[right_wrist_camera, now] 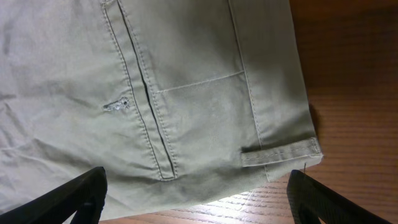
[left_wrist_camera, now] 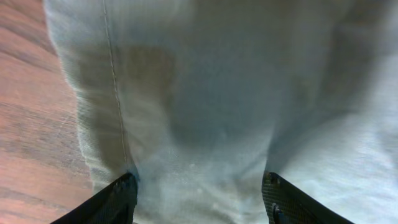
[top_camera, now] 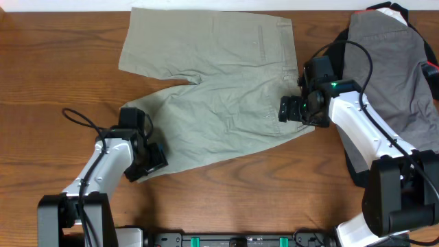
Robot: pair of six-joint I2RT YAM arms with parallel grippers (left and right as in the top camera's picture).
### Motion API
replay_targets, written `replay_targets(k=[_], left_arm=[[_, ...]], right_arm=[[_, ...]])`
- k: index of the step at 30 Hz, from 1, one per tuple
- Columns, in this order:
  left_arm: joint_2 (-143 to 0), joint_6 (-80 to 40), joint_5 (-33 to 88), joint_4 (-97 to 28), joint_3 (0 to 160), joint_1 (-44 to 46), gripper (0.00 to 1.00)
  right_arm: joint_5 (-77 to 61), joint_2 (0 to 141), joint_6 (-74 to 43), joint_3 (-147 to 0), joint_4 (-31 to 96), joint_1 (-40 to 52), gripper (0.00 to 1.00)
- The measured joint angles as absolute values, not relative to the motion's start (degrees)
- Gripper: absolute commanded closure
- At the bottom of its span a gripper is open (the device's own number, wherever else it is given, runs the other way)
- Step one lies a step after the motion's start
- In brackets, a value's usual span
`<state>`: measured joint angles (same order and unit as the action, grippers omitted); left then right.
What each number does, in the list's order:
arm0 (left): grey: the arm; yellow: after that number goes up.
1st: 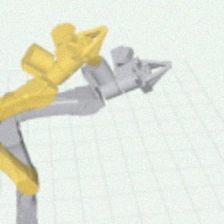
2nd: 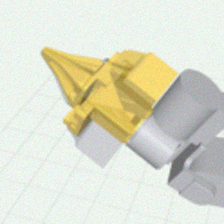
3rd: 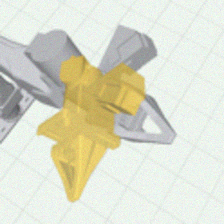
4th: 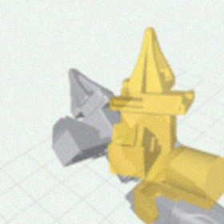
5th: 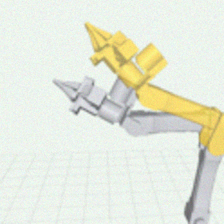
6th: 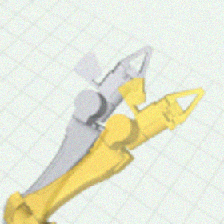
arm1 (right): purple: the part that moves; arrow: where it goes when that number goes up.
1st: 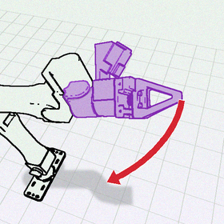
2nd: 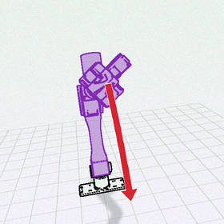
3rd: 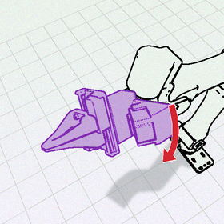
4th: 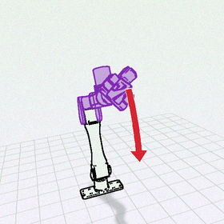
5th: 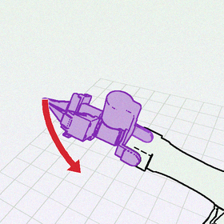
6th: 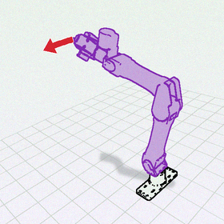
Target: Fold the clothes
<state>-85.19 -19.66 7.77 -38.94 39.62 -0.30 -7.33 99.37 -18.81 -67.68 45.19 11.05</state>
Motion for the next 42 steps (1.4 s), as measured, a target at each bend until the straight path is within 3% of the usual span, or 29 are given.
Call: replay_targets(k=[3,5,7,9,10,11,19,21,25,27,42], left_arm=[[-85.17,-19.68,7.51,-38.44,39.18,-0.25,0.37],[-85.17,-19.90,7.29,-38.35,39.13,-0.25,0.51],[-85.19,-19.86,7.18,-38.09,38.87,-0.25,0.71],[-85.19,-19.88,7.01,-38.09,38.76,-0.25,0.81],[-85.19,-19.94,7.01,-38.09,38.72,-0.25,0.93],[-85.19,-19.99,7.05,-38.11,38.70,-0.25,0.94],[-85.19,-19.66,7.07,-38.83,38.70,-0.25,0.94],[-85.19,-19.57,7.05,-39.94,38.70,-0.25,0.83],[-84.95,-19.79,7.07,-42.30,38.70,-0.73,0.48],[-84.07,-20.25,7.09,-42.70,38.72,-1.50,0.39],[-81.28,-20.78,5.78,-41.47,38.72,-2.81,0.37]], right_arm=[[-7.53,99.37,-18.79,-67.68,45.50,11.05,0.09],[-7.55,99.37,-18.79,-67.68,45.65,11.05,0.10],[-7.60,99.37,-18.79,-67.68,45.67,11.05,0.11],[-7.68,99.37,-18.76,-67.68,45.69,11.05,0.12],[-7.75,99.37,-18.76,-67.68,45.71,11.05,0.12],[-7.75,99.37,-18.76,-67.68,45.76,11.05,0.12],[-7.60,99.37,-18.76,-67.68,45.54,11.05,0.12],[-7.51,99.37,-18.76,-67.68,45.32,11.05,0.12],[-7.49,99.37,-18.76,-67.68,45.10,11.05,0.12],[-7.49,99.37,-18.76,-67.68,45.12,11.05,0.12],[-7.49,99.37,-18.28,-67.68,45.52,11.05,0.12]])
